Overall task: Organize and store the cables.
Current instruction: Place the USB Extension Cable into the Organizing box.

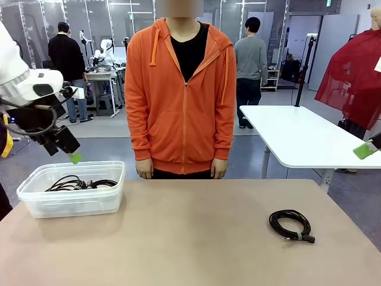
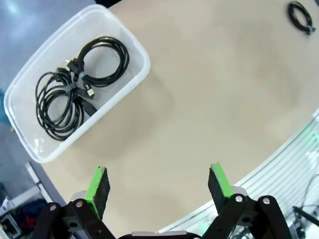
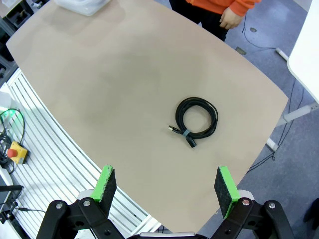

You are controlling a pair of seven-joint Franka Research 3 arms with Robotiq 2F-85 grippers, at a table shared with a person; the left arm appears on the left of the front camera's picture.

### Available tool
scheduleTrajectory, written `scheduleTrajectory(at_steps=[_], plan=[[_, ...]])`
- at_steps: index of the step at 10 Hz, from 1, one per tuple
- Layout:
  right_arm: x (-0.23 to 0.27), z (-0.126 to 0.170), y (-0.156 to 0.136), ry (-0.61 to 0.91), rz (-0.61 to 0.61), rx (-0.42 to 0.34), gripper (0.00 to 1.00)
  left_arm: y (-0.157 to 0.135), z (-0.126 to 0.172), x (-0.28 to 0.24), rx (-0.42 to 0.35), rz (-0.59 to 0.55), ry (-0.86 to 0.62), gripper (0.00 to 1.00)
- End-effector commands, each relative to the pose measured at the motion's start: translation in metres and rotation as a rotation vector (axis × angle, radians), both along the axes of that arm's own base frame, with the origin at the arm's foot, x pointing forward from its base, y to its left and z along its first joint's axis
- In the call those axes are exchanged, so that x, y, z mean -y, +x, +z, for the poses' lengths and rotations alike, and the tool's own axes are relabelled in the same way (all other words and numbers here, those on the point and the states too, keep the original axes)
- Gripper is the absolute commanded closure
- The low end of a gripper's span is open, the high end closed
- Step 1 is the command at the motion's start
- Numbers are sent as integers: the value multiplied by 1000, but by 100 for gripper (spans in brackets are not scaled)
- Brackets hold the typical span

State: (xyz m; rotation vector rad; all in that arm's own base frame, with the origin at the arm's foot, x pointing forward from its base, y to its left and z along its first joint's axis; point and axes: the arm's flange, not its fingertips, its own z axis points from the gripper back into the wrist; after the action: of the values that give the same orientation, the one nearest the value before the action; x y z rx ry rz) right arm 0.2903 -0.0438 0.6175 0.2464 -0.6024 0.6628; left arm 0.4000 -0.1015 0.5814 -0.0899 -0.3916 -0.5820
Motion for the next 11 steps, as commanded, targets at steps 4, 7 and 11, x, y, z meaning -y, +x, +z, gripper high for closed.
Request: scheduleTrajectory(at_steps=[4,7,11], plan=[[0,0,0,-6,0,2,0,-45,4,-9,118,-175,-23,0],[1,-2,3,-14,33,-22,0,-34,8,-11,86,-134,-3,0],[-7,-12,9,-197,159,-52,0,-48,13,-12,136,-176,-66,0]])
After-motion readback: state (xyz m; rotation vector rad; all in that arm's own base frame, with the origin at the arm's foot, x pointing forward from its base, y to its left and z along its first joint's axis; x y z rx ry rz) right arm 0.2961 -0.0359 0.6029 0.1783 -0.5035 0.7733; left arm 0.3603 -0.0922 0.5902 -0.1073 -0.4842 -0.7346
